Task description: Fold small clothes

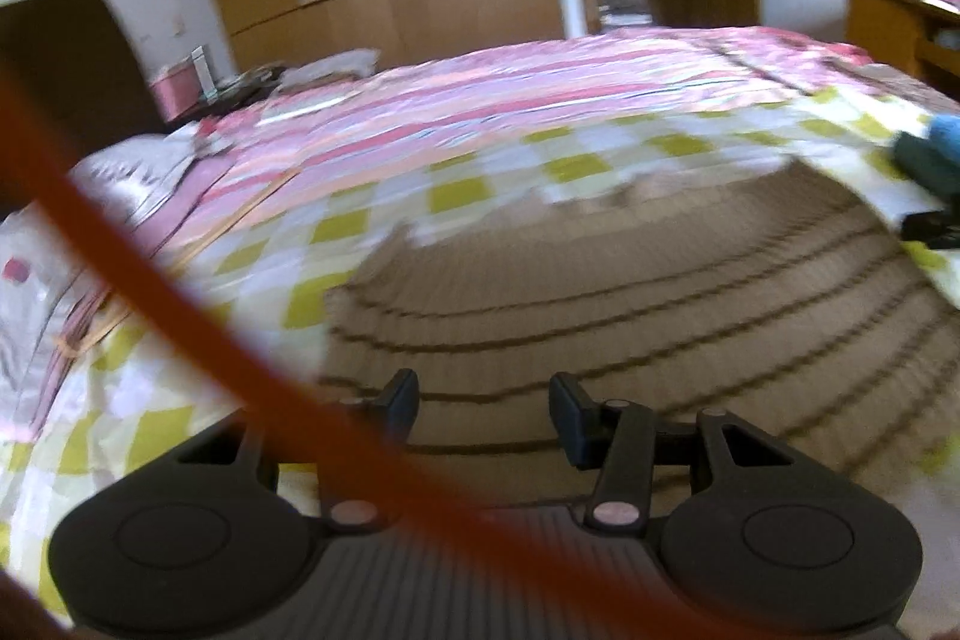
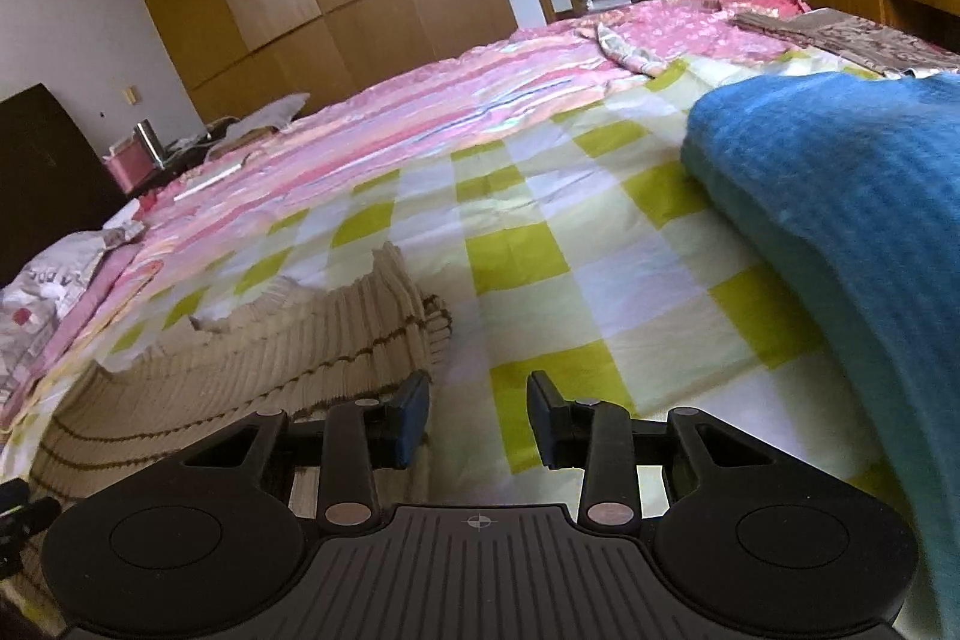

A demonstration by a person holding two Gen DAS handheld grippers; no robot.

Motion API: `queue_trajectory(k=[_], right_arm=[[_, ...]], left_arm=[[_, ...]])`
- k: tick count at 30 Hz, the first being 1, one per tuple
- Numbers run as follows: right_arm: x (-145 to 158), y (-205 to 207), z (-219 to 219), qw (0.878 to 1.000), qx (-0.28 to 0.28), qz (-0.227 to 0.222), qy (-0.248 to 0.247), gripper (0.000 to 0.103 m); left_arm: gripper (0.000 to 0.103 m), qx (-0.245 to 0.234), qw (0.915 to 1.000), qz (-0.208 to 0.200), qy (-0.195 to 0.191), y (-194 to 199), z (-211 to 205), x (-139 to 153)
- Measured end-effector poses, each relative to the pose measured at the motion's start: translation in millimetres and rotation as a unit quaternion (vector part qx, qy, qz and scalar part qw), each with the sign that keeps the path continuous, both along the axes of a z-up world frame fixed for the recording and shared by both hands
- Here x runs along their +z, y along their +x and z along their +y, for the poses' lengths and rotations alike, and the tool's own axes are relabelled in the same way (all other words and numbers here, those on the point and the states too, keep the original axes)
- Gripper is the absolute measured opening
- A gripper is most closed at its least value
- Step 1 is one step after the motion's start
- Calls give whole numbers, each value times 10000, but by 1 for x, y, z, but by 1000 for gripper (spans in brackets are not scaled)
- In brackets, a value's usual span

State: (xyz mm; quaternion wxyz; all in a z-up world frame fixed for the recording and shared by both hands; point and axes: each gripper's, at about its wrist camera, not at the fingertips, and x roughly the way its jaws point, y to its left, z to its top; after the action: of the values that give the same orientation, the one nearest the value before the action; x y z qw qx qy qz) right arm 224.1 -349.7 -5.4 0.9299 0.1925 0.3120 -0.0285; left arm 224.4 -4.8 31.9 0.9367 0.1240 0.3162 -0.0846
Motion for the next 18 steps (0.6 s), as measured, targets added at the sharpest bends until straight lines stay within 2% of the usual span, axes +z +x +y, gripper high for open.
queue_trajectory(k=[7,12,18], right_arm=[[6,-28,-6,9999,114,48,-51,35],[6,-36,-13,9998,138,128,-109,35],[7,-41,-17,9995,215,74,-229,35]], left_arm=[[53,-954,9954,-10,-116,-39,-63,3],[53,-1573,9872,-79,261,-65,-110,-7],[53,-2047,9763,-159,689,-88,-148,-28]])
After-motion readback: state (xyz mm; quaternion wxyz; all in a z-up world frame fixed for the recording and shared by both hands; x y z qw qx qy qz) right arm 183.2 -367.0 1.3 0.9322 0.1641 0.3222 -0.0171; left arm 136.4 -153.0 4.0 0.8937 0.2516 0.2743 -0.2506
